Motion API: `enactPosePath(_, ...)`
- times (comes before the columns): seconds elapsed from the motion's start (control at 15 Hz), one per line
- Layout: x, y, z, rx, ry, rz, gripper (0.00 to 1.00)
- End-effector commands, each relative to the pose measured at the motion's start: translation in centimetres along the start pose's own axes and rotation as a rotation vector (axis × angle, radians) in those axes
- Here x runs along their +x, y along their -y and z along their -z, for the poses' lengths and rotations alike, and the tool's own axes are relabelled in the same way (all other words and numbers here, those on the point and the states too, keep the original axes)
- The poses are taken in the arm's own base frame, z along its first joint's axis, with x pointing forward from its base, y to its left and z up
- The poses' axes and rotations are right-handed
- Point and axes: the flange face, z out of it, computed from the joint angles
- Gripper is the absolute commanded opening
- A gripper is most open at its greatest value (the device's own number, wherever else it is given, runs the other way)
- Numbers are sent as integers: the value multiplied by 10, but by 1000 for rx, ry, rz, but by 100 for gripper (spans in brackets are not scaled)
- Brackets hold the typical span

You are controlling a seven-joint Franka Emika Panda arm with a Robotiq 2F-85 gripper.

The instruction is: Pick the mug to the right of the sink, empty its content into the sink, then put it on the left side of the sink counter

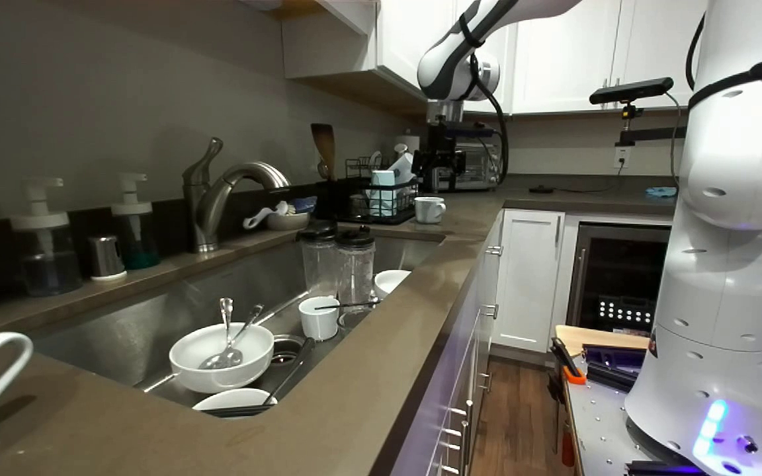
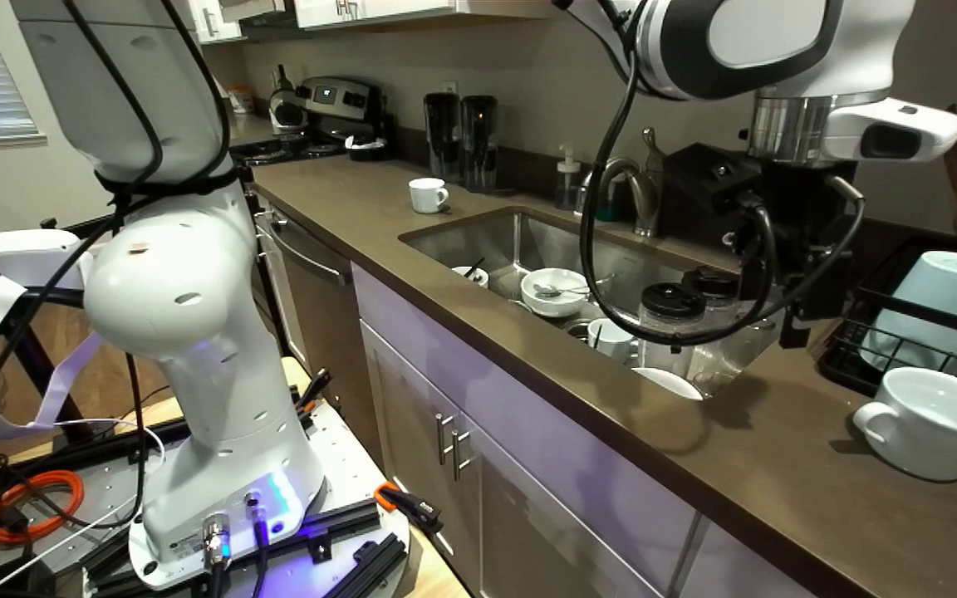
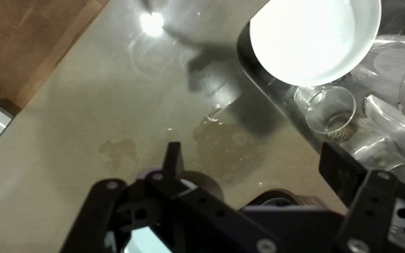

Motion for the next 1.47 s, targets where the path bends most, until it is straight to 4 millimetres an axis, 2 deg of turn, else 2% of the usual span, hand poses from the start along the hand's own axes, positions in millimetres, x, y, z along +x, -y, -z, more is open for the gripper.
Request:
enactPosePath(0.0, 15, -34, -7, 6, -9, -17, 100)
enactPosePath(0.13, 21, -51, -13, 16, -2, -28, 100)
enactPosePath(0.33, 32, -65, -24, 39, 0, -23, 100)
enactPosePath(0.53, 43, -64, -33, 68, 2, 2, 100)
enactPosePath(0.87, 60, -53, -47, 68, 6, 37, 100)
enactPosePath(1.07, 68, -52, -53, 55, 7, 41, 84)
enactPosePath(1.13, 70, -53, -55, 53, 7, 41, 84)
enactPosePath(1.2, 72, -54, -56, 53, 9, 37, 93)
enactPosePath(1.27, 74, -56, -58, 52, 11, 33, 93)
enactPosePath(1.4, 77, -59, -62, 46, 17, 27, 100)
